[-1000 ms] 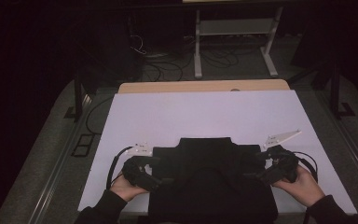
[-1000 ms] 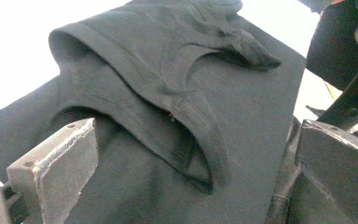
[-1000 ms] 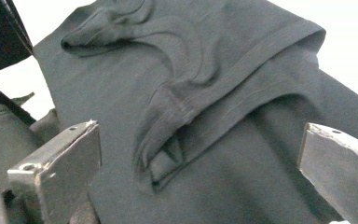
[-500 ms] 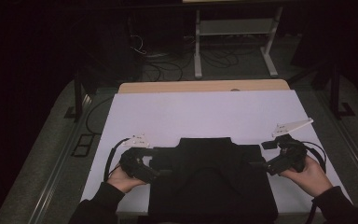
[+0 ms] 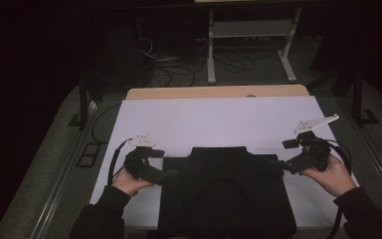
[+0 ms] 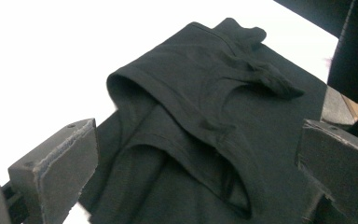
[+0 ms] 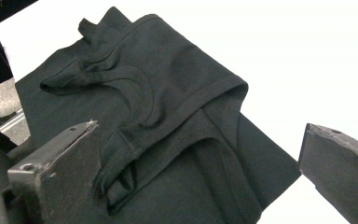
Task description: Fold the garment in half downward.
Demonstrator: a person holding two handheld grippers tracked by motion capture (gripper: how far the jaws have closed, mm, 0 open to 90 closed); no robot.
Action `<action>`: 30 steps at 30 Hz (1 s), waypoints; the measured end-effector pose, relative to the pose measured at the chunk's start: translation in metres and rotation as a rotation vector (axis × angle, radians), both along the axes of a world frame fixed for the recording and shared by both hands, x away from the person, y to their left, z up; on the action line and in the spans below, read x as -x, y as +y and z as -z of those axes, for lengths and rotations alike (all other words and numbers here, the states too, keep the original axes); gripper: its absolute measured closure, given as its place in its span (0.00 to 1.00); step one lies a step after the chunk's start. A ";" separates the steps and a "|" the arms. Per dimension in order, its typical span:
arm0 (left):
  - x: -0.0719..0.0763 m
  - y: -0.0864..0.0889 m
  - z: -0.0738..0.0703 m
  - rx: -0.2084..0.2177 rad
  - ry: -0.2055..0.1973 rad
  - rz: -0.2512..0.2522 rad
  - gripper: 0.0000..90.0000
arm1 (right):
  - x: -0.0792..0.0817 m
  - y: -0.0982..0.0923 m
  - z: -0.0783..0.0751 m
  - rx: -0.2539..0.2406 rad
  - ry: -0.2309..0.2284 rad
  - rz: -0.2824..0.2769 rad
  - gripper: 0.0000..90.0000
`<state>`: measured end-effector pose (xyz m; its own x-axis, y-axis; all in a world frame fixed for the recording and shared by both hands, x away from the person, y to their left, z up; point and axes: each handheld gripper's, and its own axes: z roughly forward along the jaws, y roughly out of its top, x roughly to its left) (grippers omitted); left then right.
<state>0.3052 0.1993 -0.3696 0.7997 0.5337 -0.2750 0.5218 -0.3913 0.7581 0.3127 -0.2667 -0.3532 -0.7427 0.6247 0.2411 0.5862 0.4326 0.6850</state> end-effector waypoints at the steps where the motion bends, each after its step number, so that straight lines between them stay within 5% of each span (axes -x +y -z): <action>1: -0.002 0.001 0.001 0.004 0.003 -0.007 0.00 | -0.001 -0.001 0.001 0.001 0.002 0.001 0.00; 18: -0.025 0.004 0.014 -0.017 0.002 -0.054 0.00 | -0.023 -0.007 0.016 0.010 0.025 0.035 0.00; 30: -0.039 0.012 0.026 -0.018 0.026 -0.087 0.00 | -0.036 -0.017 0.044 0.053 0.064 0.081 0.00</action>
